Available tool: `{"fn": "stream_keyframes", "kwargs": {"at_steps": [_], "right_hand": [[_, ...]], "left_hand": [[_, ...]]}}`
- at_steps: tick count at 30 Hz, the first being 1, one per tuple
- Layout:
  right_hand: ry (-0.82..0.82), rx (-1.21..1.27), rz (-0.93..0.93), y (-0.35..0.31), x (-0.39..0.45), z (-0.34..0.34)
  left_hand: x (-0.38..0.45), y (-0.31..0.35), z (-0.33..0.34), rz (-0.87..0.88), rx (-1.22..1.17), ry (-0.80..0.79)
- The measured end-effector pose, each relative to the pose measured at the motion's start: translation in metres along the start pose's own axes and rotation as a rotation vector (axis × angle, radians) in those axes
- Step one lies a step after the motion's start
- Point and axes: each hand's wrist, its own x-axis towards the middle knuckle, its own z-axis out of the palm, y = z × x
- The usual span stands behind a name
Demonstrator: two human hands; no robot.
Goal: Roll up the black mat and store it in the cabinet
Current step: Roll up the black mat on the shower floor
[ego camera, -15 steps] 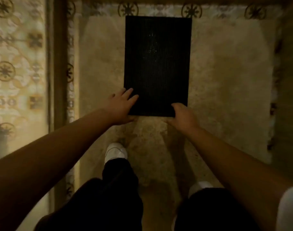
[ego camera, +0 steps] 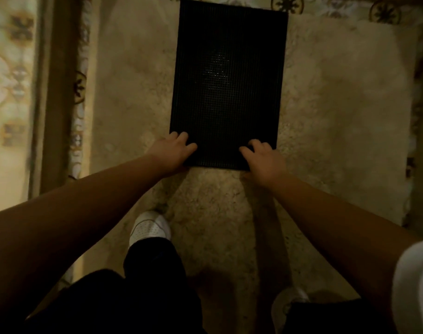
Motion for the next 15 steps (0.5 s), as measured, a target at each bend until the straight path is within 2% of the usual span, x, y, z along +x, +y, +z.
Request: {"fn": "stream_keyframes", "kwargs": {"at_steps": [7, 11, 15], "right_hand": [[0.015, -0.056, -0.070, 0.013, 0.004, -0.001], [-0.001, 0.024, -0.095, 0.018, -0.001, -0.001], [0.025, 0.129, -0.077, 0.026, 0.000, -0.002]], "left_hand": [[-0.002, -0.005, 0.000, -0.005, -0.097, -0.028], [-0.010, -0.008, -0.005, 0.039, -0.110, -0.014], [-0.011, -0.005, -0.004, -0.014, -0.111, 0.037]]}}
